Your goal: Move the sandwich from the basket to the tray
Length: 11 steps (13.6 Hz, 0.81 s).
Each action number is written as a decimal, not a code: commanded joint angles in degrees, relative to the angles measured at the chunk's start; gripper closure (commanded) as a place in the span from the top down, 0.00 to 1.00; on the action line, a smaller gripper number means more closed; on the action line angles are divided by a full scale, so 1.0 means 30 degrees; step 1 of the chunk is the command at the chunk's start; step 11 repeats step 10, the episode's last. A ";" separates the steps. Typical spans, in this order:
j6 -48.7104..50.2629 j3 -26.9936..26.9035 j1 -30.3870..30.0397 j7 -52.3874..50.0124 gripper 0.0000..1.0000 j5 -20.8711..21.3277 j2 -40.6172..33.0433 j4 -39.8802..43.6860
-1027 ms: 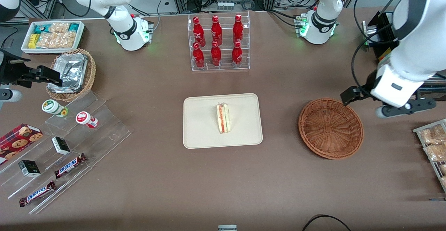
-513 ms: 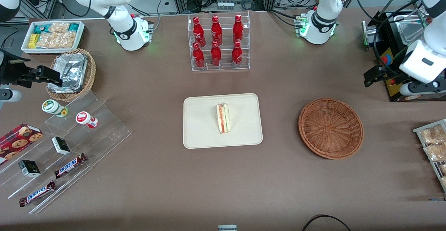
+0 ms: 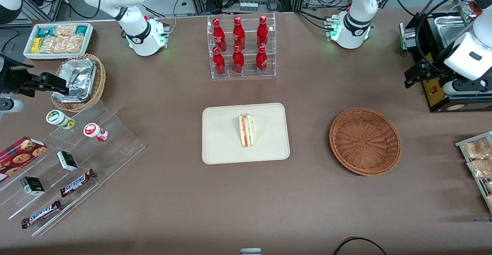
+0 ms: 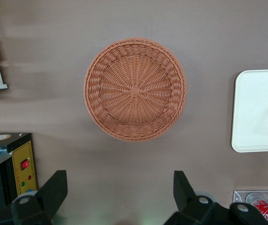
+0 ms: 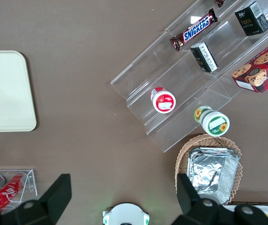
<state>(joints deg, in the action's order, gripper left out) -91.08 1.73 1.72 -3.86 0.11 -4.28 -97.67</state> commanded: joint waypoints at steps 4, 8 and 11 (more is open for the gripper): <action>0.0155 0.0918 -0.0484 0.0319 1.00 -0.0066 0.1954 0.2614; 0.0126 0.1064 -0.0630 0.0407 1.00 0.0196 0.2042 0.2644; 0.0097 0.1240 -0.0660 0.0407 1.00 0.0256 0.2042 0.2644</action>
